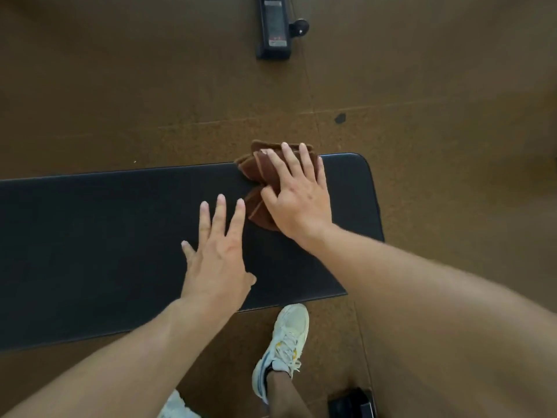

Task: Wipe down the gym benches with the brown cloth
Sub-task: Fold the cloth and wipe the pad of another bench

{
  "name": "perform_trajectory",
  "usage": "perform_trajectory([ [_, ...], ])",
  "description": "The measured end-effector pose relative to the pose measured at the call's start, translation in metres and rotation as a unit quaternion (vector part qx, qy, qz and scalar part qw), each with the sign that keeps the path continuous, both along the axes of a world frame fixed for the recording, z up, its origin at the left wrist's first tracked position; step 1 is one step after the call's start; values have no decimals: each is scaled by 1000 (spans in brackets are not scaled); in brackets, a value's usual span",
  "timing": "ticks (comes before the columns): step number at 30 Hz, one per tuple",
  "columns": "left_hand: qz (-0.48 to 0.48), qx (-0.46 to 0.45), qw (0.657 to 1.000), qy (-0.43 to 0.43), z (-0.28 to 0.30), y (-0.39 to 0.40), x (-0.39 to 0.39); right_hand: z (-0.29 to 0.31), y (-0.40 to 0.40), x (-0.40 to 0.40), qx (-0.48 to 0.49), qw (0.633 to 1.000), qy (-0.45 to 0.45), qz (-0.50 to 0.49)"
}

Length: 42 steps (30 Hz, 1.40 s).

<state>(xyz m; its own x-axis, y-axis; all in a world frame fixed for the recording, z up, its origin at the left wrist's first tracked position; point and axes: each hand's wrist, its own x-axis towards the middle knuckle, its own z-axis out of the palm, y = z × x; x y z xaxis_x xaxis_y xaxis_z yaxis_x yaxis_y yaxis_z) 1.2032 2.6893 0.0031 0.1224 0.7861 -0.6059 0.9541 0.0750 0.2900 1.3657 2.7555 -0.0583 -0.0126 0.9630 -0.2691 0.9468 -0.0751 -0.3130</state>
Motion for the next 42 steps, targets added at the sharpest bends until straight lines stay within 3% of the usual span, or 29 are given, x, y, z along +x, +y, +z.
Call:
perform_trajectory([
  [5,-60,-41,996,51,-10,5,37,3,-176,33,0,1000,-25,-13],
  [7,-77,-74,991,81,-15,3,49,-3,-196,45,-11,999,-41,21],
  [17,-53,-13,992,115,-28,-16,67,-11,-62,85,21,992,2,124],
  [22,-59,-18,987,149,-33,-17,69,-4,15,105,8,1000,7,-26],
  [26,-60,-23,988,139,-31,-17,70,-2,-20,109,27,985,55,-164],
  [30,-62,-26,989,131,-29,-19,70,7,-110,97,2,945,85,-316],
  [36,-54,-70,994,65,-16,-11,57,24,-190,65,-55,888,93,-447],
  [38,-28,-74,997,-3,-6,-16,44,29,-206,52,-126,833,110,-527],
  [40,30,-77,992,-92,7,-29,28,43,-220,25,-224,737,176,-613],
  [42,90,-88,978,-165,15,-43,9,71,-228,-7,-276,637,307,-651],
])
